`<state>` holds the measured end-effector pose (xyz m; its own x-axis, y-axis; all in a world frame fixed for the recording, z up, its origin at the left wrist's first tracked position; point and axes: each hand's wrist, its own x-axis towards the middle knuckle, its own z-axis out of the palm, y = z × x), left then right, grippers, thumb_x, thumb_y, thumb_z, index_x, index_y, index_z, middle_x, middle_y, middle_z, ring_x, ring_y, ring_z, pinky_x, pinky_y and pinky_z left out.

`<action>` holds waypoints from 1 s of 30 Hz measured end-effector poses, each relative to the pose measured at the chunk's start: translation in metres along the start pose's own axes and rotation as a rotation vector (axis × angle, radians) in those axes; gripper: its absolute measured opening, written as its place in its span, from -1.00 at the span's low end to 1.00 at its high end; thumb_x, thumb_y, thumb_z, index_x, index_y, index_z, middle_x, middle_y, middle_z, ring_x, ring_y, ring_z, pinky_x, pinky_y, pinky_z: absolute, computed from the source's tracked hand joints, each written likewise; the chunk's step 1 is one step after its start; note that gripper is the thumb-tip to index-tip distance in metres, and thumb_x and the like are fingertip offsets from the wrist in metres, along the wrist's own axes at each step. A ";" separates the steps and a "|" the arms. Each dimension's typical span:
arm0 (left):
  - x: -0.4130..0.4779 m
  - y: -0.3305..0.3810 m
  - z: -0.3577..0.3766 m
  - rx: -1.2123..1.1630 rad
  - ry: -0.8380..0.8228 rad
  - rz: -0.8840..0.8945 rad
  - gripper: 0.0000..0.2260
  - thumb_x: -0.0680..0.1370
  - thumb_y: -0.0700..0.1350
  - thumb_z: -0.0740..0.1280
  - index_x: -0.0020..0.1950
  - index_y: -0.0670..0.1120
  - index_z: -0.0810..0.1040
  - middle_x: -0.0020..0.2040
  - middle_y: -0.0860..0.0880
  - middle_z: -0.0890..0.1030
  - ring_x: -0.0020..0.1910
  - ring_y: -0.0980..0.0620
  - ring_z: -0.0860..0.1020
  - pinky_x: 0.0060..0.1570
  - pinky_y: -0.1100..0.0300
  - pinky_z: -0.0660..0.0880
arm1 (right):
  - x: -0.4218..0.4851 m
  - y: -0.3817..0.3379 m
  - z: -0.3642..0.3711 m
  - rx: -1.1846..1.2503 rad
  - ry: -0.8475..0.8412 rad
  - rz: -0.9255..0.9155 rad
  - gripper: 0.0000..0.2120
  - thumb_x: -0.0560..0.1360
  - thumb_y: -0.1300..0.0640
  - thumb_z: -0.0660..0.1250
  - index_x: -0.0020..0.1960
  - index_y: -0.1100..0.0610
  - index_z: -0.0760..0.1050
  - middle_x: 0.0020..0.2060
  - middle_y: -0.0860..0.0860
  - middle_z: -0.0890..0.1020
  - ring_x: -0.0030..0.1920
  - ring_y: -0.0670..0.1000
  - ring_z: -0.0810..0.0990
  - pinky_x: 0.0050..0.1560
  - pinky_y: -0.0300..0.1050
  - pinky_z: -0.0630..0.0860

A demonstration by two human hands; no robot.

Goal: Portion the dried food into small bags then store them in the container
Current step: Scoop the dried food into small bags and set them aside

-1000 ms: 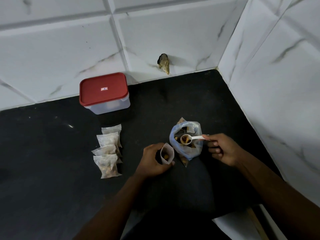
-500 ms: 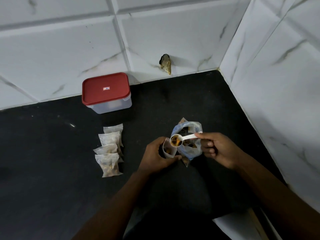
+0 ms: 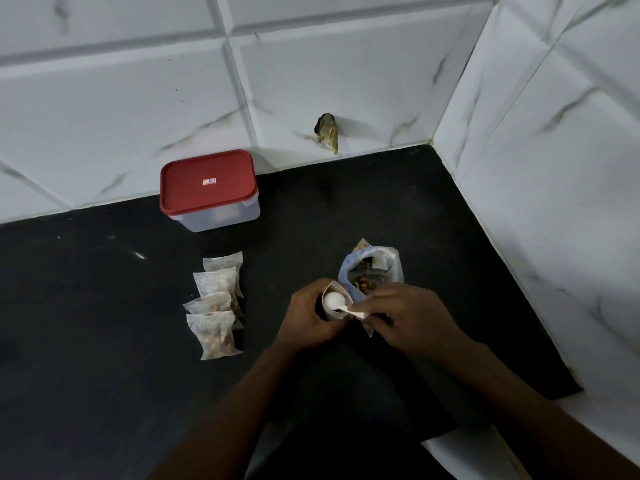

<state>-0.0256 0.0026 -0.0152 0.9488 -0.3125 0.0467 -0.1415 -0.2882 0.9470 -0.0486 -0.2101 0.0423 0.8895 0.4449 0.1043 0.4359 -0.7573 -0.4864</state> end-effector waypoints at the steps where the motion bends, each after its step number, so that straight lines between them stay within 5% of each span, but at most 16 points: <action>1: 0.000 0.000 0.000 -0.001 0.002 0.009 -0.75 0.44 -0.20 0.59 0.07 -0.09 0.65 0.00 0.09 0.69 0.04 0.08 0.68 0.04 0.31 0.55 | -0.003 0.001 0.002 -0.042 0.026 -0.059 -0.71 0.59 -0.13 0.21 0.14 -0.15 0.67 -0.16 -0.16 0.68 -0.17 -0.23 0.56 -0.20 -0.25 0.52; 4: 0.001 -0.002 0.000 -0.002 0.005 0.026 -0.71 0.43 -0.22 0.59 0.10 -0.11 0.65 0.03 0.07 0.70 0.08 0.07 0.67 0.10 0.27 0.56 | -0.009 0.004 0.009 -0.073 0.063 -0.135 -0.72 0.63 -0.05 0.20 0.17 -0.08 0.67 -0.19 -0.10 0.66 -0.19 -0.10 0.57 -0.24 -0.13 0.55; 11: 0.002 -0.006 0.002 -0.005 0.018 0.045 -0.72 0.42 -0.25 0.60 0.08 -0.10 0.64 0.02 0.06 0.69 0.07 0.04 0.68 0.08 0.25 0.57 | -0.011 0.003 0.002 -0.089 0.131 -0.174 -0.74 0.58 0.06 0.27 0.17 -0.03 0.67 -0.22 -0.12 0.63 -0.20 -0.20 0.45 -0.13 -0.39 0.22; 20: 0.002 -0.012 0.002 0.002 0.031 0.012 -0.71 0.43 -0.20 0.60 0.10 -0.10 0.64 0.03 0.03 0.69 0.06 0.01 0.68 0.06 0.04 0.62 | -0.019 0.007 0.008 0.035 0.179 -0.123 -0.76 0.54 0.07 0.36 0.17 0.02 0.67 -0.17 -0.11 0.67 -0.14 -0.31 0.43 -0.08 -0.43 0.37; 25: 0.002 -0.013 0.001 0.026 -0.002 -0.011 -0.70 0.43 -0.18 0.60 0.11 -0.07 0.63 0.03 0.06 0.68 0.05 0.05 0.68 0.05 0.10 0.63 | -0.020 -0.003 0.004 0.460 0.192 0.159 -0.81 0.54 0.15 0.47 0.14 0.00 0.69 -0.12 -0.12 0.72 -0.10 -0.12 0.69 -0.07 -0.23 0.59; 30: 0.002 -0.015 0.000 0.072 -0.010 -0.029 -0.64 0.41 -0.06 0.58 0.16 -0.06 0.62 0.08 0.08 0.66 0.09 0.08 0.65 0.09 0.13 0.61 | -0.014 -0.002 -0.001 1.057 0.221 0.675 -0.86 0.58 0.19 0.36 0.01 0.06 0.70 -0.28 0.01 0.65 -0.28 -0.02 0.53 -0.27 -0.17 0.48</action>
<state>-0.0213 0.0065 -0.0288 0.9499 -0.3122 0.0164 -0.1346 -0.3610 0.9228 -0.0623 -0.2153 0.0426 0.9393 -0.0441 -0.3404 -0.3410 -0.0072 -0.9400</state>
